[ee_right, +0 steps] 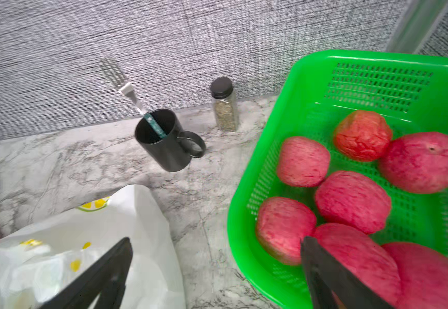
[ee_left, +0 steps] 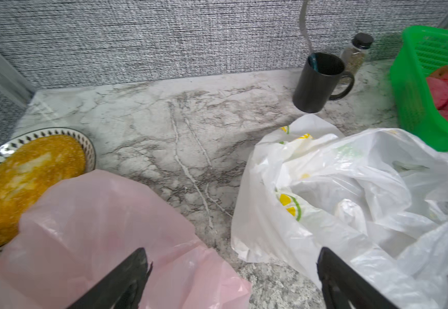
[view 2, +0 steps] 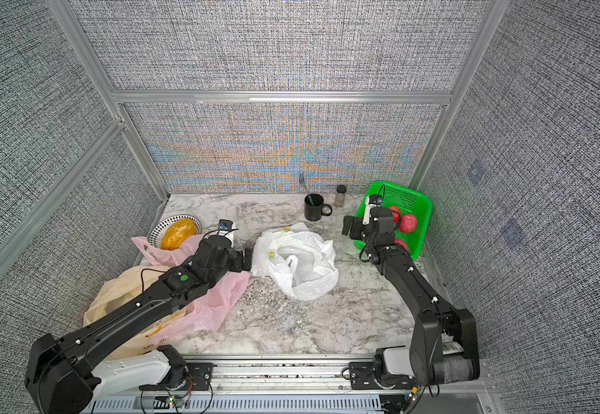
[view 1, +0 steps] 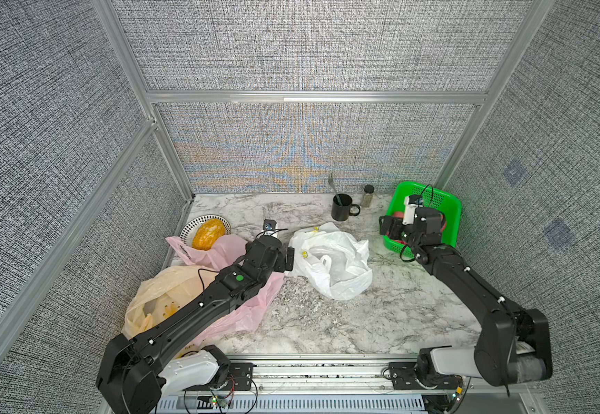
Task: Untie the knot of a plastic bag & take out the apple
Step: Reset both arms
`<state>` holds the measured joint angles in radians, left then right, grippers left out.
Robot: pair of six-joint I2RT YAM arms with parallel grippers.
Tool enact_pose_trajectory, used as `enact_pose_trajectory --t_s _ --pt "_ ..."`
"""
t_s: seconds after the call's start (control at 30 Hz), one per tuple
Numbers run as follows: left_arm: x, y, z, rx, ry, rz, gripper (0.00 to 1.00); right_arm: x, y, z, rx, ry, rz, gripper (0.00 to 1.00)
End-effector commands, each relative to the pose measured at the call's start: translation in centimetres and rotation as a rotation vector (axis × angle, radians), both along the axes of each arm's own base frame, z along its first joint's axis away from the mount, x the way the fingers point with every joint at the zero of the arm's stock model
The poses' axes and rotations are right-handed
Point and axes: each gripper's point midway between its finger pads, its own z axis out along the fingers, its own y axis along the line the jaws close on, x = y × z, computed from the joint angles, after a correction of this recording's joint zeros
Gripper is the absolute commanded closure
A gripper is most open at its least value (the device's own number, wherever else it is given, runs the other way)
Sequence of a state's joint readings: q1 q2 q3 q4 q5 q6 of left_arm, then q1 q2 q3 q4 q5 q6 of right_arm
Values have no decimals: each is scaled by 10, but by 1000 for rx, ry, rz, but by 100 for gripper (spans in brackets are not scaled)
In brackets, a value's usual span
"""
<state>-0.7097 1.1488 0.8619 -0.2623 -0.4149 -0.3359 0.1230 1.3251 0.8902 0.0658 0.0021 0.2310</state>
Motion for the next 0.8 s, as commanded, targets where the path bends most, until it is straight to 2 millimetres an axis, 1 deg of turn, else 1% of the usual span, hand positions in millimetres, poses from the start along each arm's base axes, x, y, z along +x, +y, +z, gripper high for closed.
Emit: enact_pose_trajectory --t_s 0.0,0.03,0.07,0.2,0.3,0.4,0.47,0.53,0.6,0.67,0.73,0.77 --pt "7 22 2 88 -42 91 0 -2 6 7 17 -82 -3 2" --pt "7 24 -2 99 -31 97 0 -3 6 7 7 -94 6 2" --pt "7 28 -7 109 -22 110 0 -8 5 -6 -11 -78 4 2" --pt "7 45 -24 159 -16 176 0 -12 0 -24 -68 -97 8 2" --pt "7 58 -32 158 -43 227 0 -16 -14 -39 -141 -141 -44 2" --pt "7 74 -40 183 -51 284 0 -19 -36 -57 -209 -134 -123 2" --pt "7 82 -49 201 -55 303 0 -18 -52 -71 -209 -109 -159 2" --pt "8 87 -55 207 -58 316 0 -16 -60 -80 -204 -106 -178 2" --pt "9 95 -60 205 -69 348 0 -16 -67 -86 -199 -120 -195 2" --pt "11 103 -64 161 -69 375 0 -15 -71 -92 -200 -124 -203 2" --pt "13 110 -64 136 -88 401 0 -15 -71 -97 -201 -130 -192 2" --pt "13 113 -65 128 -93 410 0 -16 -69 -97 -203 -135 -180 2"
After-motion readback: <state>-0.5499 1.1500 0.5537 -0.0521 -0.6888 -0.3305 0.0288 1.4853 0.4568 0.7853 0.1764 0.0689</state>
